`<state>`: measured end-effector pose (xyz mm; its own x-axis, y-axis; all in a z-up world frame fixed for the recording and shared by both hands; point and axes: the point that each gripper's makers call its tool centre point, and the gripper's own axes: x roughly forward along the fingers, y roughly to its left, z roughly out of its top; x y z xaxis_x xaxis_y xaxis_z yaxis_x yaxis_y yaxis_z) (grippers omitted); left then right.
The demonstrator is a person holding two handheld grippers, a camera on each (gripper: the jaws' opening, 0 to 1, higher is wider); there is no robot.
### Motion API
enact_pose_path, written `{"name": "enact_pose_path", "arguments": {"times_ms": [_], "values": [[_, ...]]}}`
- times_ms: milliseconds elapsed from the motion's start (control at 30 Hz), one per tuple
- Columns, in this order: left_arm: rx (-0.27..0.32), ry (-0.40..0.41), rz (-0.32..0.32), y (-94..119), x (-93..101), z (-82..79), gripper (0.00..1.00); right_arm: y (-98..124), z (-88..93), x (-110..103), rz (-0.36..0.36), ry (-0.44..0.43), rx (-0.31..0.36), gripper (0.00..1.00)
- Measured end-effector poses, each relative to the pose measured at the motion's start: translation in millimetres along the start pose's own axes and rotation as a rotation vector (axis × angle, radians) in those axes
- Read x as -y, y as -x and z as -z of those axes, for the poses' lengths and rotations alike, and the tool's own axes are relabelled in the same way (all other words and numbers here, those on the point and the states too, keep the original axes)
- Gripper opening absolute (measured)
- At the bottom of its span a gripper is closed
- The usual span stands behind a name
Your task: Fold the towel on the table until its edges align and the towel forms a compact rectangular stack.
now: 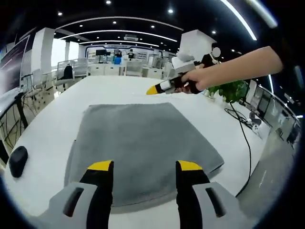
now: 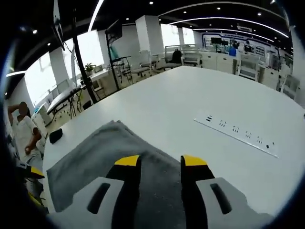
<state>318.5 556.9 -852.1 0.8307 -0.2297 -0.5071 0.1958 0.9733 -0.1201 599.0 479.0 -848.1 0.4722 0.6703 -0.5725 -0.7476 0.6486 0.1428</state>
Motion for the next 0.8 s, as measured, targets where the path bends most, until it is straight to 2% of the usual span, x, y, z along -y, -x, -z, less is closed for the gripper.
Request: {"name": "enact_pose_path", "arguments": {"times_ms": [67, 133, 233, 400, 567, 767, 800], "values": [[-0.006, -0.01, 0.021, -3.2, 8.1, -1.4, 0.56, 5.7, -1.3, 5.6, 0.008, 0.0, 0.001, 0.33], [-0.024, -0.02, 0.082, -8.1, 25.9, -1.3, 0.56, 13.4, 1.2, 13.7, 0.019, -0.016, 0.007, 0.33], [-0.042, -0.054, 0.109, -12.2, 43.8, -3.0, 0.56, 22.0, 6.5, 30.2, 0.032, -0.033, 0.01, 0.34], [-0.038, -0.094, 0.138, -14.1, 72.8, -11.7, 0.56, 40.5, 21.0, 43.0, 0.049, -0.048, 0.005, 0.34], [-0.048, -0.156, 0.175, -15.6, 93.5, -14.5, 0.56, 54.1, 34.5, 52.2, 0.067, -0.083, 0.006, 0.34], [-0.069, -0.201, 0.23, -22.4, 115.4, -12.9, 0.56, 57.8, 47.5, 60.5, 0.078, -0.107, -0.002, 0.34], [-0.081, -0.207, 0.264, -23.7, 122.2, -11.0, 0.56, 55.0, 52.2, 61.9, 0.076, -0.117, -0.005, 0.33]]}}
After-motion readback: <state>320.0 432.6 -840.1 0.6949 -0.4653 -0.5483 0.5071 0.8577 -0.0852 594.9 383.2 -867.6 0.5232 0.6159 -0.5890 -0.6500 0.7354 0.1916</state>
